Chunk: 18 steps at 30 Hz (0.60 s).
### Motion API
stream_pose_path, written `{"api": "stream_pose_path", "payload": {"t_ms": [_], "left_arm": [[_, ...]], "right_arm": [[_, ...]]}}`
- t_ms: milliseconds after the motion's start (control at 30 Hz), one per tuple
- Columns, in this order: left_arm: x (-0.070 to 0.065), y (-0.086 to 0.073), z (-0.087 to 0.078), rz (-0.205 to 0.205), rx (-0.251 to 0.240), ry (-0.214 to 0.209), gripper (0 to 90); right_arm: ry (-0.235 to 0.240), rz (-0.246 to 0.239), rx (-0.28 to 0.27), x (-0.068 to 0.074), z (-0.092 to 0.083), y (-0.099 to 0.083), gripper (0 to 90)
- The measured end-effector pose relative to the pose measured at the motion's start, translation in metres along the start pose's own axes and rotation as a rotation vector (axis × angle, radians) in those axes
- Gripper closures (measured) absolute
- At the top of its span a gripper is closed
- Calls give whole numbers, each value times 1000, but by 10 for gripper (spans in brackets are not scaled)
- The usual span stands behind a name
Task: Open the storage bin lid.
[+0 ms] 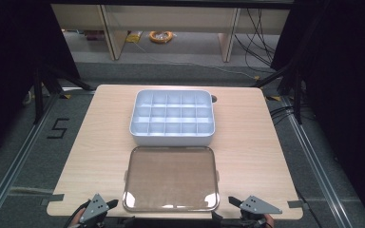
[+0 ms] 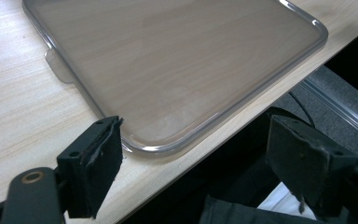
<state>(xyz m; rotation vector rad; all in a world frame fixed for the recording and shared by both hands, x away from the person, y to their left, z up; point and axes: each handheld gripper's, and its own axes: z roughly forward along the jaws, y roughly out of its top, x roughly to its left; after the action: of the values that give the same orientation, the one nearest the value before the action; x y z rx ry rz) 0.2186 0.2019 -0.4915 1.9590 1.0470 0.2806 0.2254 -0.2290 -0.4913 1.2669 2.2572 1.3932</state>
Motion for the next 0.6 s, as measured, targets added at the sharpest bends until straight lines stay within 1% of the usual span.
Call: {"api": "stream_pose_path", "payload": {"t_ms": [33,67,100,167,200,233,267,300,333,367,400,533,567,600], "left_arm": [[1,0,0,2,2,-2,180],[1,0,0,2,2,-2,180],[2,0,0,8,10,13,180],[1,0,0,-5,-1,3,180],[0,0,0,-8,-4,-1,180],[2,0,0,9,10,11,180],[1,0,0,-3,3,9,180],[1,0,0,-2,0,4,180],[1,0,1,-3,-3,0,180],[0,-1,1,-12,-2,3,180],[1,-1,1,0,8,11,181],[2,-1,1,4,10,12,182],[1,-1,1,-10,2,8,182],[0,-1,2,-24,-12,0,182]], "right_arm": [[-9,-16,-7,-1,1,0,179],[-8,-27,-4,-3,1,0,179],[-17,-31,-4,-3,1,-1,179],[-5,-26,-5,-3,1,0,179],[-8,-14,-3,-2,1,-1,179],[-2,-12,-10,-1,0,0,179],[-11,-16,-9,-1,0,0,179],[-9,-14,-8,-2,0,0,179],[-4,24,0,1,0,-1,179],[-17,1,-5,-1,1,-1,179],[-26,11,1,-1,1,-1,179],[-27,11,1,-1,2,-1,179],[-27,11,1,-1,2,-1,179],[-23,-9,-1,-3,1,-1,179]]}}
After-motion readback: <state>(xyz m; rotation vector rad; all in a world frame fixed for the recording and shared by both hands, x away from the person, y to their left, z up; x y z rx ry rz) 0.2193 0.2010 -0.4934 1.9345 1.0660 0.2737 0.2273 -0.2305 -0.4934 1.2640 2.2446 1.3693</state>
